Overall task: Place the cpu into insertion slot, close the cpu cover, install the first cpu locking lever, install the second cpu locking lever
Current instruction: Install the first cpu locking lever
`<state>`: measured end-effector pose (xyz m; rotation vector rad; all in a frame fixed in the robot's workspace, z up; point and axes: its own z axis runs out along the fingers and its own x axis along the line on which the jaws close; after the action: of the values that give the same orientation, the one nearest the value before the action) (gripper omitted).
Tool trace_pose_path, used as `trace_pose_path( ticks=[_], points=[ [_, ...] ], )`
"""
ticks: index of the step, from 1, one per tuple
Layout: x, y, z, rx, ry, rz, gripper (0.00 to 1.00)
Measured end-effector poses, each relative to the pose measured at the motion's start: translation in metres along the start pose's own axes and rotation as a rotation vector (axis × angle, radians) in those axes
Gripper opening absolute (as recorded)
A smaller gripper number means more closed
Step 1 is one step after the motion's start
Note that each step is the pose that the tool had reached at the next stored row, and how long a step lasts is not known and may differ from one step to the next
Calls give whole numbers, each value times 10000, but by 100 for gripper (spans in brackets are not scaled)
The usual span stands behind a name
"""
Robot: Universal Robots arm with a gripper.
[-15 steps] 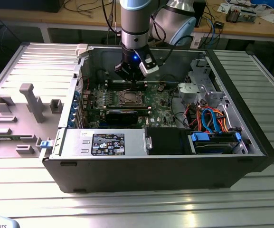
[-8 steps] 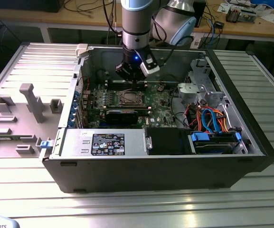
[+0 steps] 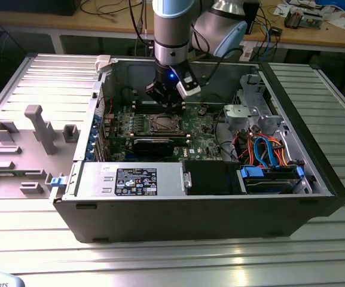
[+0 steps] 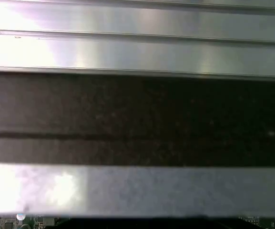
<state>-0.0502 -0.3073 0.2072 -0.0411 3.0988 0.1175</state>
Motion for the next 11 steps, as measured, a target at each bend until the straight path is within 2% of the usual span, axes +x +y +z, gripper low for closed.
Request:
trace_pose_path(
  ticks=[11],
  points=[
    [-16,-3,36,2,-1,2,11]
  ],
)
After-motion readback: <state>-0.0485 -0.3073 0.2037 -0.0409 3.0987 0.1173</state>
